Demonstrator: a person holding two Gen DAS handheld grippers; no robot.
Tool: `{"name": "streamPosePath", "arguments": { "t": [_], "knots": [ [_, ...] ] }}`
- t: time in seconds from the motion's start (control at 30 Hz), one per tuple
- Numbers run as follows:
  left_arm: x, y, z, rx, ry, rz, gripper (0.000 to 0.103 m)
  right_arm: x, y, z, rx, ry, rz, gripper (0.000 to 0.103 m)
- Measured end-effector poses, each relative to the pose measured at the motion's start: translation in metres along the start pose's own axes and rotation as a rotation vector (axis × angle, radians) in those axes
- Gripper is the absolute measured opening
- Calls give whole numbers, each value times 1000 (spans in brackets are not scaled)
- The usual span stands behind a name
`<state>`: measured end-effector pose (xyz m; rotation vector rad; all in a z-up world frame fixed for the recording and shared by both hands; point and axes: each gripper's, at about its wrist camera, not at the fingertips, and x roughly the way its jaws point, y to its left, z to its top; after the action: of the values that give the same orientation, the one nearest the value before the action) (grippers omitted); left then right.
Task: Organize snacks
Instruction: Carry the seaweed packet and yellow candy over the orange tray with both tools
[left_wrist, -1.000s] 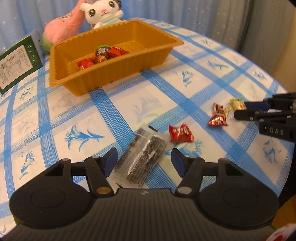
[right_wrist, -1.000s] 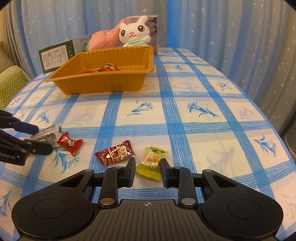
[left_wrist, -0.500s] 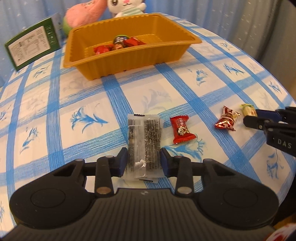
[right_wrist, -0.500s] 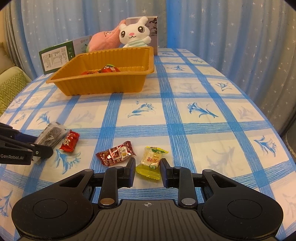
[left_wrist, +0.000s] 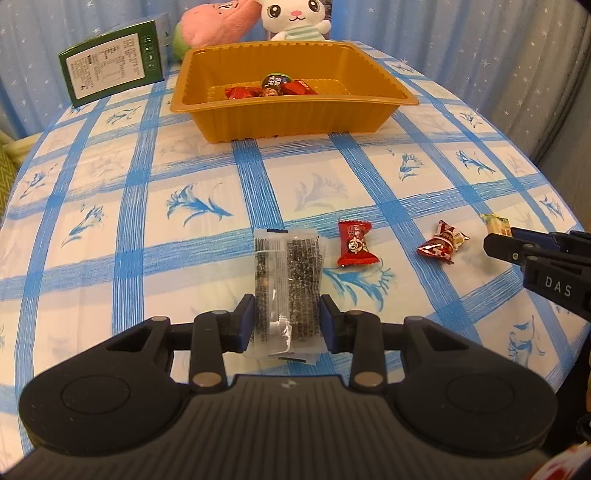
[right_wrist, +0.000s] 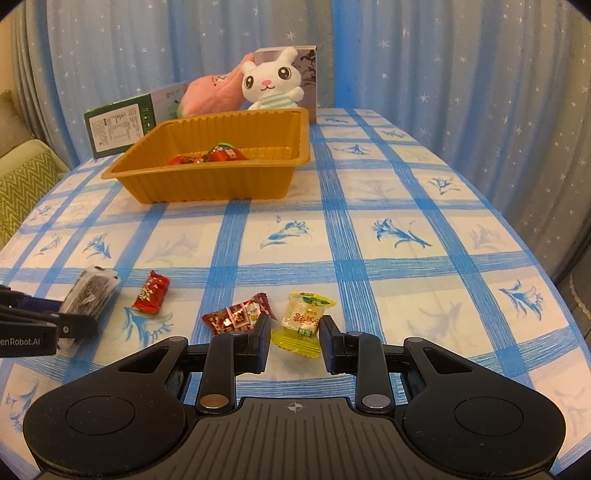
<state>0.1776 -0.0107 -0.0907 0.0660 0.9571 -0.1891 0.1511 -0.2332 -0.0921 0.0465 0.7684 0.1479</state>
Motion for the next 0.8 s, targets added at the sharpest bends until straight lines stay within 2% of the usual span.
{"name": "streamPosePath", "arguments": {
  "t": [0.8],
  "knots": [
    [-34,-13,3,-34,-53,-15,33,-24,7,7,-14,-37,22,29]
  ]
}}
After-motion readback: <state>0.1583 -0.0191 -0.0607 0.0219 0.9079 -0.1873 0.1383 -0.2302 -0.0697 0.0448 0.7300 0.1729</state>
